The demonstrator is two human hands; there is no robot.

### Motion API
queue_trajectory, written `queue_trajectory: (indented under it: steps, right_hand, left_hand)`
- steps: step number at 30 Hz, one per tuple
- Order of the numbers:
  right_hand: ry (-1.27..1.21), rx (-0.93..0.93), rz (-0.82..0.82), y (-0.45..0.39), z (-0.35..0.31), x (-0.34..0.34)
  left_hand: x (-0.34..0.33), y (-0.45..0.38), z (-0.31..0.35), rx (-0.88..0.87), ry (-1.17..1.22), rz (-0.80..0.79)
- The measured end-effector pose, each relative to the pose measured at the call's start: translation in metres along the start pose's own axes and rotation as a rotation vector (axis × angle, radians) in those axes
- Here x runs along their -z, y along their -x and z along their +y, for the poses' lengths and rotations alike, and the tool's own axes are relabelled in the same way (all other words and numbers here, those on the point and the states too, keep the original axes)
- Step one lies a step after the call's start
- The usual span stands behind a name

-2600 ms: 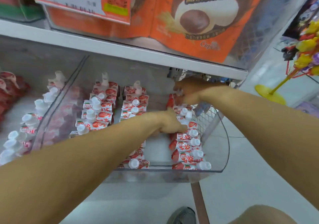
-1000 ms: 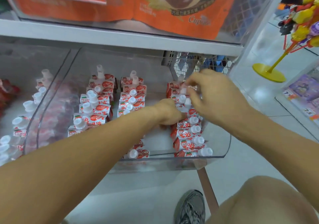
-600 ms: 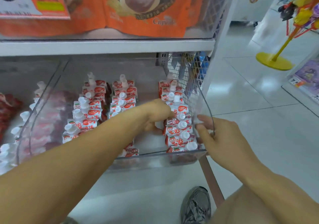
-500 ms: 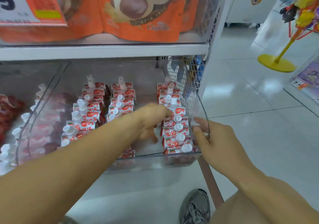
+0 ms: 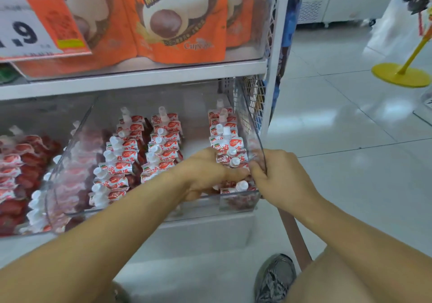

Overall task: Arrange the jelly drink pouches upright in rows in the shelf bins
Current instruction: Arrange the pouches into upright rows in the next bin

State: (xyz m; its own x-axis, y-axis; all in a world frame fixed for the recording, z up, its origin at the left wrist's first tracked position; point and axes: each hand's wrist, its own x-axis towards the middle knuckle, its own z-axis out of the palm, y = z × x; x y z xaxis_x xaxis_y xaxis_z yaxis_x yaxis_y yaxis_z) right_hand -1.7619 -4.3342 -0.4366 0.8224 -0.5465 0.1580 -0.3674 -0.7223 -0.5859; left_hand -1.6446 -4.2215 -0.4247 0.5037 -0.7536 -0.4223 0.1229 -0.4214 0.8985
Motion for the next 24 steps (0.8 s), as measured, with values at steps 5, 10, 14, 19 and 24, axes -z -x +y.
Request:
queue_trajectory:
  steps: [5, 10, 14, 19, 24]
  right_hand:
    - [-0.092, -0.004, 0.010, 0.002, 0.005, -0.001]
    - [-0.038, 0.045, 0.058, 0.000, 0.002, -0.004]
    - [-0.017, 0.060, 0.044, -0.002, 0.003, -0.005]
    - [-0.049, 0.080, 0.020, 0.001, 0.009, -0.004]
    - [-0.027, 0.099, 0.051, -0.001, 0.008, -0.007]
  left_hand:
    - [0.028, -0.022, 0.007, -0.011, -0.173, 0.171]
    - [0.022, -0.049, 0.001, -0.070, -0.056, 0.067]
    - [0.026, -0.060, 0.003, -0.017, -0.007, 0.000]
    - [0.038, -0.074, 0.011, -0.043, -0.149, 0.172]
    - [0.031, -0.097, 0.005, -0.067, -0.132, 0.065]
